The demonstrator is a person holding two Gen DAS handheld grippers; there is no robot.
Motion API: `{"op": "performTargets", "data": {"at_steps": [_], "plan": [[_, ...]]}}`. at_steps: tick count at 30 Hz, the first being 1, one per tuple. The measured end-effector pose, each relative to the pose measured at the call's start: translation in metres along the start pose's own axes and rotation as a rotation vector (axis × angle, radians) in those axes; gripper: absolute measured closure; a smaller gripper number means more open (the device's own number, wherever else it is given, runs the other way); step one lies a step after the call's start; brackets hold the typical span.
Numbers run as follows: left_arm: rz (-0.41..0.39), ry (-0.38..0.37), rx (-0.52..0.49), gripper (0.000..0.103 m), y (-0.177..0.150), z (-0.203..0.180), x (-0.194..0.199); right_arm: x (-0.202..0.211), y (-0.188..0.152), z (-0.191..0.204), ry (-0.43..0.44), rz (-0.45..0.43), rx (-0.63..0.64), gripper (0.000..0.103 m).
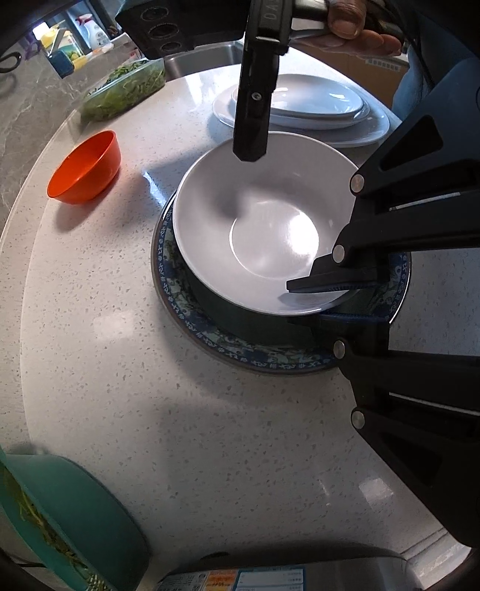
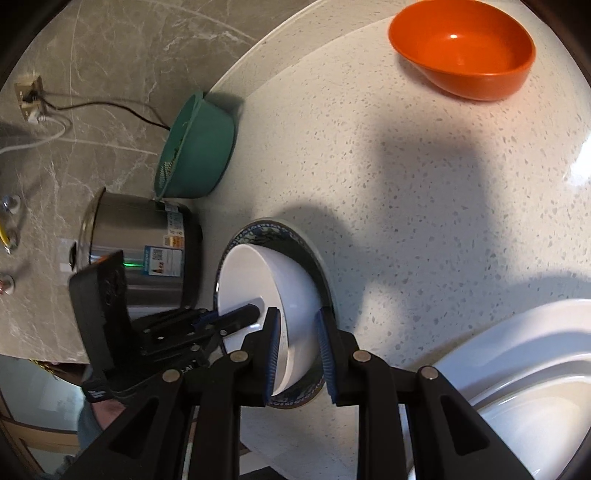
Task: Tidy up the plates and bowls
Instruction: 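Lower the white bowl into the patterned dish and open both grippers, then move both grippers to the orange bowl on the counter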
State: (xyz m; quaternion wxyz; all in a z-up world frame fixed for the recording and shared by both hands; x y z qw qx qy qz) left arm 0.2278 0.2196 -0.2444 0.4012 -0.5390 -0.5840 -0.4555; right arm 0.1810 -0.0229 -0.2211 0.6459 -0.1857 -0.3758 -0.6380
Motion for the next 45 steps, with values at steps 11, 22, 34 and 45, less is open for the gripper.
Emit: {"op": "performTargets", "data": {"at_steps": [11,22,34,45], "plan": [[-0.059,-0.104,0.050,0.059,-0.009,-0.001,0.016,-0.010,0.002,0.015,-0.114,0.028,0.134,0.079],[-0.204,-0.256,0.144,0.018,-0.010,0.006,0.067,0.017,0.000,0.026,-0.037,-0.042,0.144,0.023],[-0.260,-0.432,0.101,0.000,0.038,-0.040,0.072,0.127,-0.011,-0.051,0.201,-0.329,-0.070,0.000],[-0.169,-0.084,-0.179,0.001,0.170,-0.156,0.032,0.177,0.067,-0.149,-0.025,-0.342,-0.224,0.005]]}}
Point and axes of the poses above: each gripper's, at about its wrist camera, not at the fingertips, and x roughly against the way its jaws point, z to its left, y to its top, the point moved 3 cm from there along -x, roughly the way its jaws point, and after that the axes turned 10 degrees about x, right-handed, at the moved point
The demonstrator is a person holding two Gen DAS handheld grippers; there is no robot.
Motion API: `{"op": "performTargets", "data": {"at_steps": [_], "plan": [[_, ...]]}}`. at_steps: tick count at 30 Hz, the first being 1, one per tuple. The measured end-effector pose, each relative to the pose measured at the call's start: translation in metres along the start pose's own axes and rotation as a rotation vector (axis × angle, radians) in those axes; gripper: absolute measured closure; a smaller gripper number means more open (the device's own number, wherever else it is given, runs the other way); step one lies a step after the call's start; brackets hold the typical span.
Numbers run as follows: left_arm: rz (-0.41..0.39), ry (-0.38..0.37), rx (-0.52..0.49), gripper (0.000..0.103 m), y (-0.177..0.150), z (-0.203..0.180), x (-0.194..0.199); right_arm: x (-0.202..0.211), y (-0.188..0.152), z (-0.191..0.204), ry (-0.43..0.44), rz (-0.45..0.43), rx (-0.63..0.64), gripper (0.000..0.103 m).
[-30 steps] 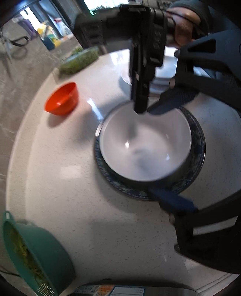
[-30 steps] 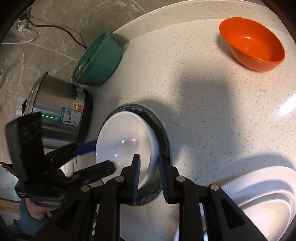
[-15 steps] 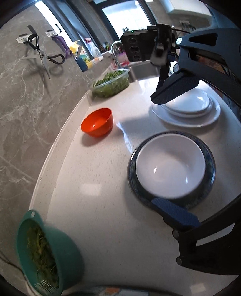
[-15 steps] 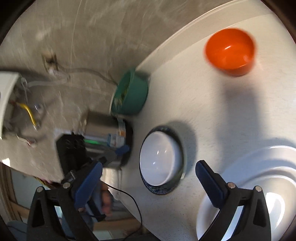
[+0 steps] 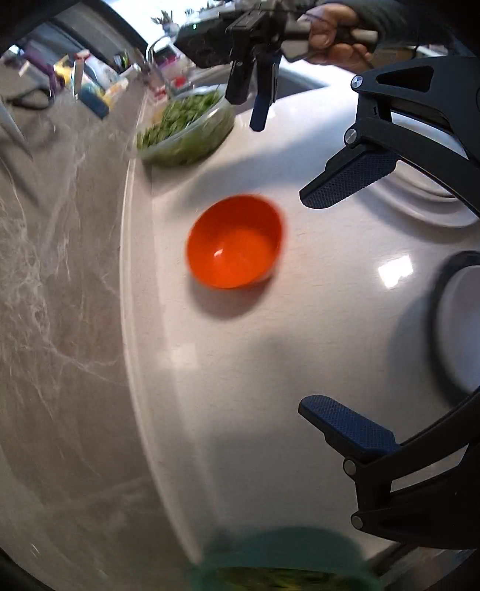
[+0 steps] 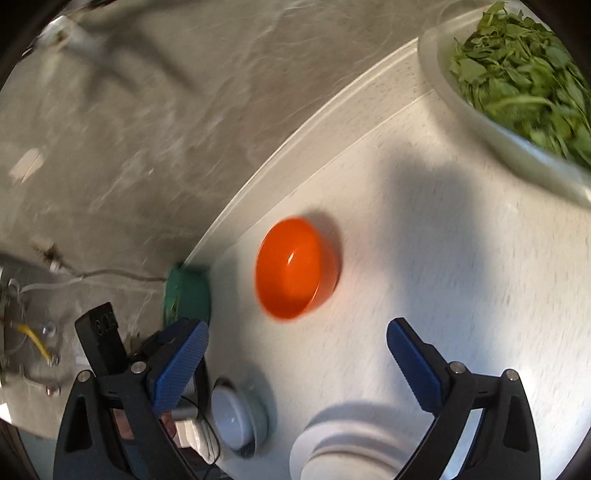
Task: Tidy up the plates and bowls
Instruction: 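Move both grippers to the orange bowl on the counter, then close the left gripper on the orange bowl rim while the right gripper closes on it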
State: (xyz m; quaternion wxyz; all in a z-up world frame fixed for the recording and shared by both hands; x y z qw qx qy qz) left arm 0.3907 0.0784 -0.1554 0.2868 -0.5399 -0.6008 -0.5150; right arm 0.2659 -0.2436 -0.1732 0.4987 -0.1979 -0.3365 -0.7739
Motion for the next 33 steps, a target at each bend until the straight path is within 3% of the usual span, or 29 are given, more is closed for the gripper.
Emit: {"op": "performTargets", "data": {"at_steps": [5,10,15,19,20,21,22,24,28,33], "plan": [[0.009,0.069,-0.034,0.001,0.039,-0.017,-0.048,-0.034,0.028,-0.012,-0.052,0.056,0.013,0.016],[0.068,0.112,-0.049,0.003,0.048,-0.014,-0.091,-0.063,0.031,-0.019,-0.106,0.105,0.027,0.026],[0.106,0.084,-0.042,0.036,0.050,-0.008,-0.112,-0.087,0.027,-0.016,-0.126,0.160,0.048,0.035],[0.120,0.069,-0.033,0.042,0.053,-0.004,-0.123,-0.093,0.027,-0.022,-0.129,0.164,0.030,0.036],[0.122,0.065,-0.036,0.049,0.051,-0.004,-0.124,-0.094,0.028,-0.022,-0.131,0.163,0.031,0.038],[0.125,0.060,-0.039,0.066,0.052,-0.005,-0.125,-0.095,0.029,-0.022,-0.134,0.165,0.038,0.048],[0.131,0.057,-0.043,0.073,0.052,-0.006,-0.127,-0.096,0.030,-0.022,-0.139,0.170,0.046,0.064],[0.146,0.047,-0.050,0.084,0.044,-0.009,-0.131,-0.101,0.029,-0.020,-0.132,0.190,0.061,0.068],[0.157,0.042,-0.060,0.091,0.034,-0.024,-0.132,-0.104,0.031,-0.013,-0.120,0.195,0.081,0.086],[0.166,0.038,-0.050,0.093,0.030,-0.022,-0.131,-0.103,0.033,-0.006,-0.124,0.192,0.097,0.088]]}}
Point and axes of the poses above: each gripper's, at about its wrist camera, not at the fingertips, and x roughly against the way its jaws point, z to its left, y to its top, the point moved 3 cm from there along -x, roughly the way its jaws point, and after that the axes turned 10 degrees about x, right-handed, at the moved point
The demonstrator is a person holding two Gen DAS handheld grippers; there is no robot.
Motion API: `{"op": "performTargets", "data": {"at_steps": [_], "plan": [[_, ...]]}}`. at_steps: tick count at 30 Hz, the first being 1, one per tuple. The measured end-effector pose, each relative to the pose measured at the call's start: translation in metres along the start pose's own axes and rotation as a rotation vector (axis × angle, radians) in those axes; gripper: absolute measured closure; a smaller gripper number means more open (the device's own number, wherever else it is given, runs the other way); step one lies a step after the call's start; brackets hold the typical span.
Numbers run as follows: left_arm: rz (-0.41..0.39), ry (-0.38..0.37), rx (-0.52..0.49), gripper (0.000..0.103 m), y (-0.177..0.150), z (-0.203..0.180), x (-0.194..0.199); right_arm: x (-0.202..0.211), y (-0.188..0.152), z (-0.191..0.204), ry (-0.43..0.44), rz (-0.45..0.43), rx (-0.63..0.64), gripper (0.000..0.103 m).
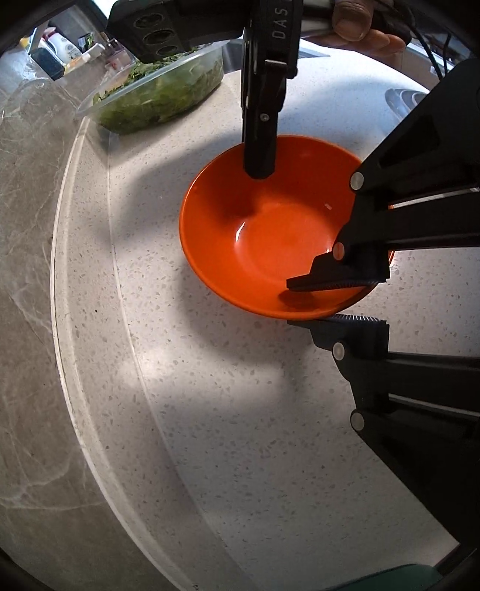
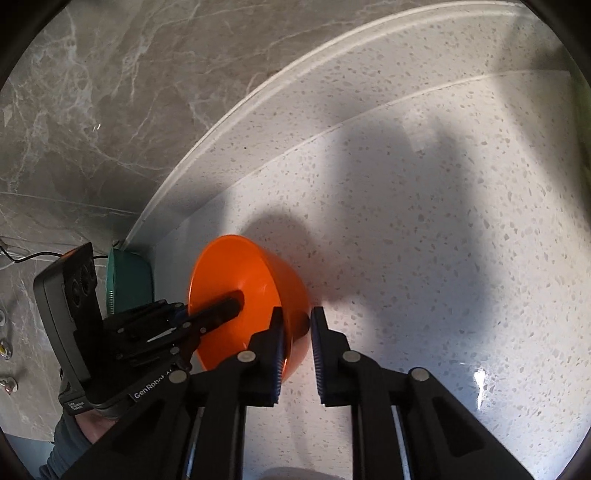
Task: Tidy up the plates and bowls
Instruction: 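Close the left gripper on the orange bowl rim while the right gripper closes on it, then lift the orange bowl with both grippers and carry it over the white bowl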
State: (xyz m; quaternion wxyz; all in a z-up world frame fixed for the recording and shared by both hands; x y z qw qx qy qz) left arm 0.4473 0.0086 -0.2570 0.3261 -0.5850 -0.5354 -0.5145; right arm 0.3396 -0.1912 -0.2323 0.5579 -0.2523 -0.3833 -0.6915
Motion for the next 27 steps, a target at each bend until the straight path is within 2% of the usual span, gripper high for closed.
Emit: {"op": "performTargets", "data": {"at_steps": [6,14,20,27], "plan": [[-0.003,-0.005,0.018,0.094,-0.003,0.005,0.008,0.002,0.000,0.010,0.006,-0.004,0.012,0.088],[-0.044,-0.011,0.026,0.094,-0.011,0.006,0.046,0.024,0.000,0.027,0.021,-0.027,0.041,0.088],[-0.095,0.006,0.034,0.094,-0.025,0.011,0.085,0.037,-0.004,0.060,0.035,-0.038,0.099,0.088],[-0.155,0.020,0.084,0.093,-0.065,0.032,0.135,0.043,-0.022,0.111,0.062,-0.033,0.185,0.086]]}}
Point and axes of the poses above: each gripper's, at about its wrist camera, not at the fingertips, and x roughly against the way its jaws point, z to its left, y to its top, the point moved 3 cm from there along -x, roughly the way its jaws point, and after that the axes turned 10 degrees about x, right-handed, at the moved point
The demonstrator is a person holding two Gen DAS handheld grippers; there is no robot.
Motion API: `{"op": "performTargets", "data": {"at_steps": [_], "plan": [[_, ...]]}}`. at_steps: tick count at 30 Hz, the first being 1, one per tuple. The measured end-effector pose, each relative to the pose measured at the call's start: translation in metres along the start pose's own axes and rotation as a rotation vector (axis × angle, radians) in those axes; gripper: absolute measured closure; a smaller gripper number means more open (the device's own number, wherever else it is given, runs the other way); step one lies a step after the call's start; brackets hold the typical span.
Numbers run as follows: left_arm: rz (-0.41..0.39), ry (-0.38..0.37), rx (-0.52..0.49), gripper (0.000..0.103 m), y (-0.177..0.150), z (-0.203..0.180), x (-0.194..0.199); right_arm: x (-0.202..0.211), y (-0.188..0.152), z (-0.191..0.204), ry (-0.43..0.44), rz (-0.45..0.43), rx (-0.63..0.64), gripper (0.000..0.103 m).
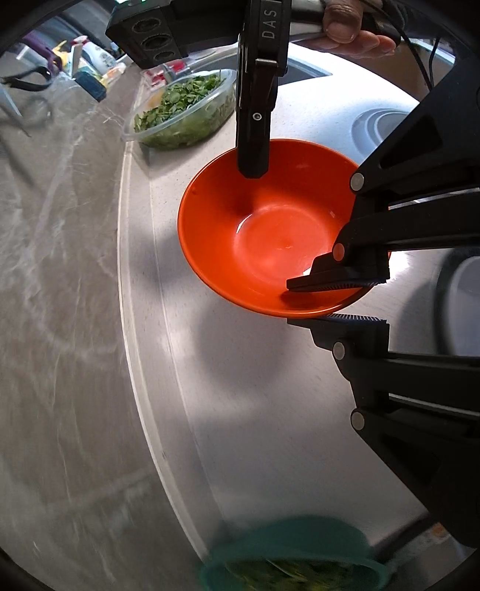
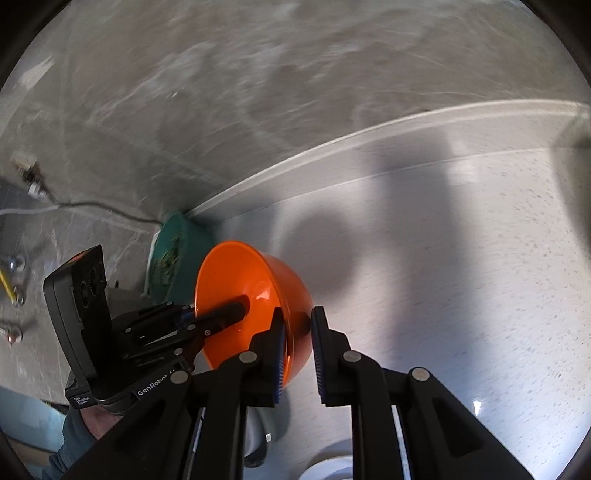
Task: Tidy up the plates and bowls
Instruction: 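Lift the orange bowl with both grippers and carry it over the white bowl, then lower the orange bowl into the white bowl and open both grippers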
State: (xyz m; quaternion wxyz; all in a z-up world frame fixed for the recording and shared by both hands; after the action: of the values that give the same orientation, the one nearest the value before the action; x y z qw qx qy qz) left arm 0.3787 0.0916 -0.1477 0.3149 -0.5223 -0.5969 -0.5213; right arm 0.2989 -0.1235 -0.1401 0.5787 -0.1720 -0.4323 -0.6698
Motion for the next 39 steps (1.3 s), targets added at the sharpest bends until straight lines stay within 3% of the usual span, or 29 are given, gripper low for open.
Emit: {"op": "performTargets", "data": {"at_steps": [11,23,28,39], "plan": [[-0.055,0.022,0.099,0.093,-0.081,0.060,0.074,-0.015,-0.032,0.084,0.069,0.066,0.139,0.086],[-0.044,0.016,0.182,0.093,-0.163,0.100,0.103,-0.040,-0.069,0.130,0.107,0.138,0.192,0.084],[-0.024,0.002,0.200,0.093,-0.185,0.108,0.101,-0.047,-0.080,0.135,0.105,0.151,0.187,0.082],[0.043,0.006,0.203,0.093,-0.214,0.113,0.055,-0.070,-0.107,0.111,0.051,0.186,0.128,0.083]]}}
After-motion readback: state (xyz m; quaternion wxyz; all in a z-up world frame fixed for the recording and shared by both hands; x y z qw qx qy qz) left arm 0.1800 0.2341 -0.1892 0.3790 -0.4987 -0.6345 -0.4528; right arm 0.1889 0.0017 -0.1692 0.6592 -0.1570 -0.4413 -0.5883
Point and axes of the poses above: each gripper's, at about its wrist camera, not at the fingertips, and x roughly against the way its jaws point, z to its left, y to its top, the point moved 3 cm from there along -x, roughly the way its jaws point, and after that the axes turned 10 degrees about x, right-handed, at the moved point
